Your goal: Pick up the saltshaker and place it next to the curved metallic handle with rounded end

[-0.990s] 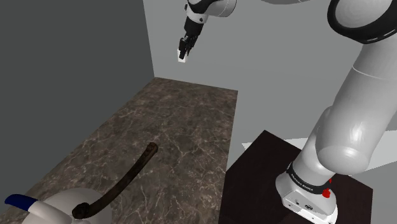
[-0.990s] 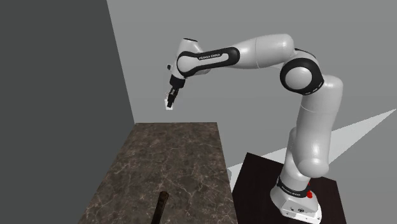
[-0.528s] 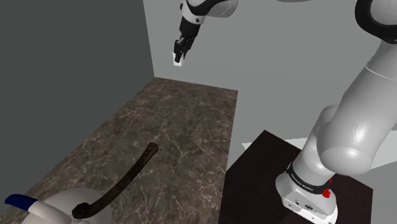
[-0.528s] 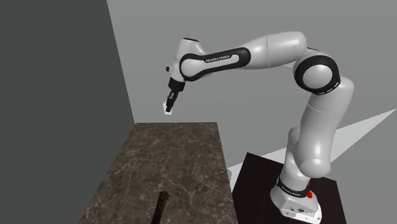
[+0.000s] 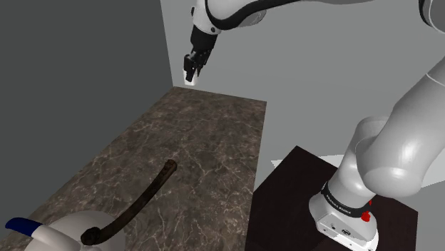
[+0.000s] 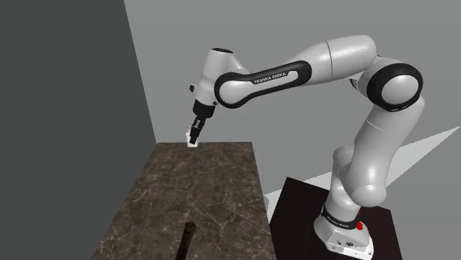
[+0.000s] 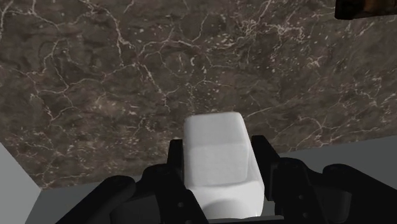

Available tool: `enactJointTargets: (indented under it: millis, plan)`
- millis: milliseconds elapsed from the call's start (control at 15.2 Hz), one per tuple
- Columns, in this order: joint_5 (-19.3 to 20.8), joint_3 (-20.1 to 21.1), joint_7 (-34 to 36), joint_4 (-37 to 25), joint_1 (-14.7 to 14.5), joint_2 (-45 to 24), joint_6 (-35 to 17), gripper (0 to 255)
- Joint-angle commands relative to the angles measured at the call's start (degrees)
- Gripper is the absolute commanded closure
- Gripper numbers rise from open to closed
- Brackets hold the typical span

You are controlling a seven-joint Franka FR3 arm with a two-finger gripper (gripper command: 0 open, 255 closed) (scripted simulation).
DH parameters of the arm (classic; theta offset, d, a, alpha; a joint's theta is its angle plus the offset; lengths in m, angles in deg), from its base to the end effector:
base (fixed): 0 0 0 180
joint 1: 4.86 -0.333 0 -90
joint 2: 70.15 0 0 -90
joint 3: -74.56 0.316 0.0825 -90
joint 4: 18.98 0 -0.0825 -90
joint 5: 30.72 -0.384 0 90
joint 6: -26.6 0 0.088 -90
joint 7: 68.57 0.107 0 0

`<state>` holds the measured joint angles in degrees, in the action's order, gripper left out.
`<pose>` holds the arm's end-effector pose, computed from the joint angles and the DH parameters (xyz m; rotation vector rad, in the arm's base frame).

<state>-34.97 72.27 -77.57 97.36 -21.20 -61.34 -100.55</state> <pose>0.5265 0.1331 0.5497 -2.9604 -0.5496 -0.5149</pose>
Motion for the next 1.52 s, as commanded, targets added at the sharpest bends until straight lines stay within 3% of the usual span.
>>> enactJointTargets:
  millis: [0,726,1452]
  plan:
    - [0.9,1.8,3.4,1.7,-1.0,1.7,-0.1,255]
    - [4.5,12.1,20.4,5.0,-6.0,5.1,-0.3,255]
    - [9.3,23.1,38.3,0.3,-10.6,1.5,1.8,255]
